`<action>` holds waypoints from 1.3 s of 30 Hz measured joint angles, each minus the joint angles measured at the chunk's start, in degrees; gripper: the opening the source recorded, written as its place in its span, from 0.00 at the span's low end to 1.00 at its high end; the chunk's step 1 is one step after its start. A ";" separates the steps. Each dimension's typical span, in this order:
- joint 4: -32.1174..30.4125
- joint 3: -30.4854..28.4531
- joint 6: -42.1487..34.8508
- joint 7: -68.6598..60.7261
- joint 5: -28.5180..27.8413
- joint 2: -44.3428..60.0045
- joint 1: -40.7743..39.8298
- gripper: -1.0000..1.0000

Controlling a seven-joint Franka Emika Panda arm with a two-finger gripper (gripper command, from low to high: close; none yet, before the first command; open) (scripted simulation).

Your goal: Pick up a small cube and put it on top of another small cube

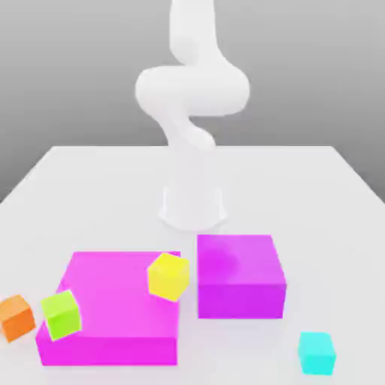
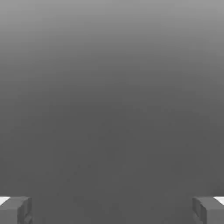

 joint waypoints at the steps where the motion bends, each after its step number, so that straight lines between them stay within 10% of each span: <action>1: -0.23 0.90 0.82 1.07 -0.18 2.24 -0.18 0.50; 18: -3.84 13.20 13.61 21.25 -7.85 37.73 0.47 0.50; 32: -3.93 9.16 27.64 34.95 -14.91 66.66 10.60 0.50; 33: -3.65 8.47 28.57 35.41 -15.49 67.89 11.17 0.00; 39: -3.51 8.22 29.10 35.69 -15.85 68.51 11.36 0.00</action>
